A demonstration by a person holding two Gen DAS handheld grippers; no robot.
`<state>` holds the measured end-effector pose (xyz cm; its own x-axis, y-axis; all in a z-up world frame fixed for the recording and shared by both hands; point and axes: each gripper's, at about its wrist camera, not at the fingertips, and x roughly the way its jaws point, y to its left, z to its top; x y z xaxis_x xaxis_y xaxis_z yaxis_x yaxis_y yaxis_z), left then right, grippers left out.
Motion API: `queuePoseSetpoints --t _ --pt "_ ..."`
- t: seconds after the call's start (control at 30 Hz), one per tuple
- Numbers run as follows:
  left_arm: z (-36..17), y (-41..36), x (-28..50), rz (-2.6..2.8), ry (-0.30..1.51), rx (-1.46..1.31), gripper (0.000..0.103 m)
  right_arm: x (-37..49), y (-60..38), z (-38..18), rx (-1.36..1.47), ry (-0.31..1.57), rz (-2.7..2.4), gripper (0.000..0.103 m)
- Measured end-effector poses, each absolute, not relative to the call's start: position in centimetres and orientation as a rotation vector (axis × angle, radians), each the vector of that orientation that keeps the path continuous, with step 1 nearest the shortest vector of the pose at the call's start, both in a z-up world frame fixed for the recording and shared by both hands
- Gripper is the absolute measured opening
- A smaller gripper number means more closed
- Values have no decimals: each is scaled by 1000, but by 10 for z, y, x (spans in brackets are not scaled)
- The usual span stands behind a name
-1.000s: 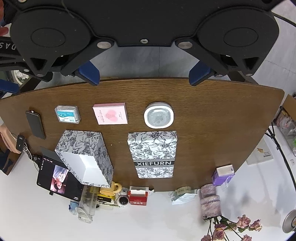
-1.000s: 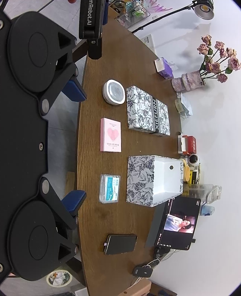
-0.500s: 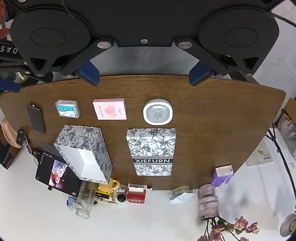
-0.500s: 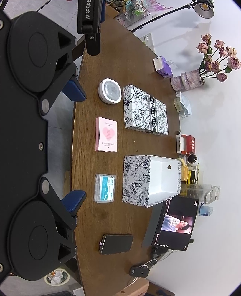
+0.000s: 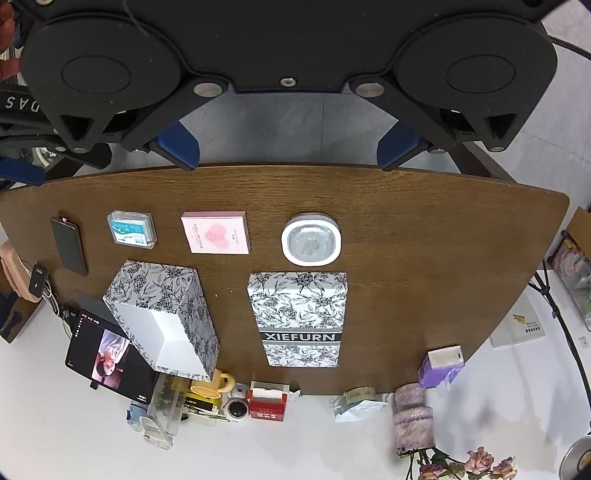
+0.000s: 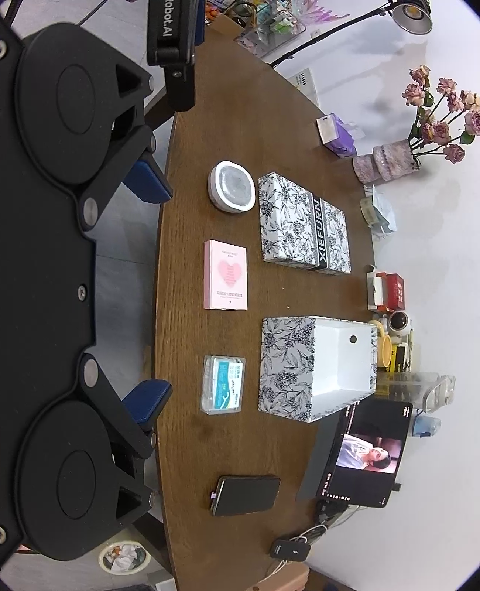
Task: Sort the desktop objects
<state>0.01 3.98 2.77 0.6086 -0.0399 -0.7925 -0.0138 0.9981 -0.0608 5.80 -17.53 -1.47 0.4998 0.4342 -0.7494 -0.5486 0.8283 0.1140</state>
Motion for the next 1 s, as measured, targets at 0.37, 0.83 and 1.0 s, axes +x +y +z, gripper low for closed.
queuePoseSetpoints --t 0.37,0.83,1.0 --pt "24 43 4 0 923 -65 103 62 -170 -18 -141 863 609 103" --pt "18 40 10 -9 934 -62 103 68 -173 -24 -132 892 587 103" --pt "18 41 11 -9 931 -59 103 68 -171 -25 -133 895 588 103"
